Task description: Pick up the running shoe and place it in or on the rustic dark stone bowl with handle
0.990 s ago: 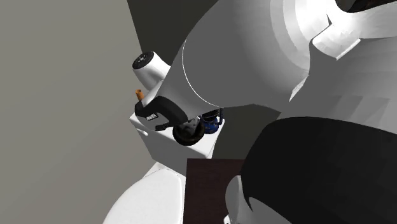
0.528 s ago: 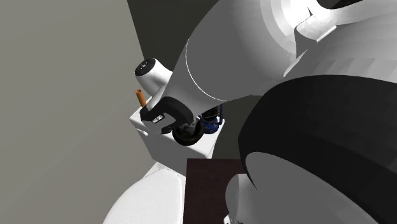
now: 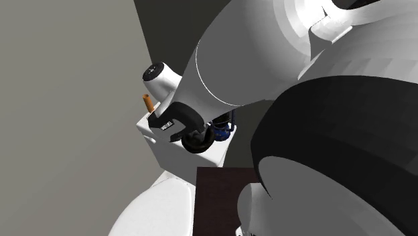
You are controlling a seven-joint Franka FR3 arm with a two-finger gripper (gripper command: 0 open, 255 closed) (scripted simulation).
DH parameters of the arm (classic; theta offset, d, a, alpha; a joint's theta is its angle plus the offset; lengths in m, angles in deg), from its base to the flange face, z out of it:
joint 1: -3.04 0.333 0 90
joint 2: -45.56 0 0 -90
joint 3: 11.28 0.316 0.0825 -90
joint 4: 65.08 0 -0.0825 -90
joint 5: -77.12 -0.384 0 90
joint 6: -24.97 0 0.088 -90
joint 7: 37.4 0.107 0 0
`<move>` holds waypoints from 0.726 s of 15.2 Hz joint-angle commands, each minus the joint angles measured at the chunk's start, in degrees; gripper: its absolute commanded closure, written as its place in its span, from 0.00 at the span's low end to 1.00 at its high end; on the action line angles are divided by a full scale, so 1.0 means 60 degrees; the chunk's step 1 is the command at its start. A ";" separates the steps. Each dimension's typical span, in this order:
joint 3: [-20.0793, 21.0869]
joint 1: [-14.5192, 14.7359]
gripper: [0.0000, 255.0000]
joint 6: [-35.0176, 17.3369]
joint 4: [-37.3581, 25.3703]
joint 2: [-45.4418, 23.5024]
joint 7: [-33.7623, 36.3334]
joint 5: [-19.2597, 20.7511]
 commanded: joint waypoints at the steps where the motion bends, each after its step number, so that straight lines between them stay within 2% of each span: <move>1: 0.0000 0.0001 0.00 0.0001 0.0004 -0.0001 -0.0001 -0.0002; 2: -0.0008 0.0005 0.00 -0.0023 0.0037 0.0017 -0.0011 -0.0015; 4: -0.0206 0.0403 0.00 0.0555 -0.0143 0.0722 -0.0664 -0.0936; 6: -0.0428 0.0752 0.00 0.1129 -0.0371 0.1232 -0.1074 -0.1508; 11: -0.0449 0.0772 0.00 0.1131 -0.0371 0.1225 -0.1066 -0.1497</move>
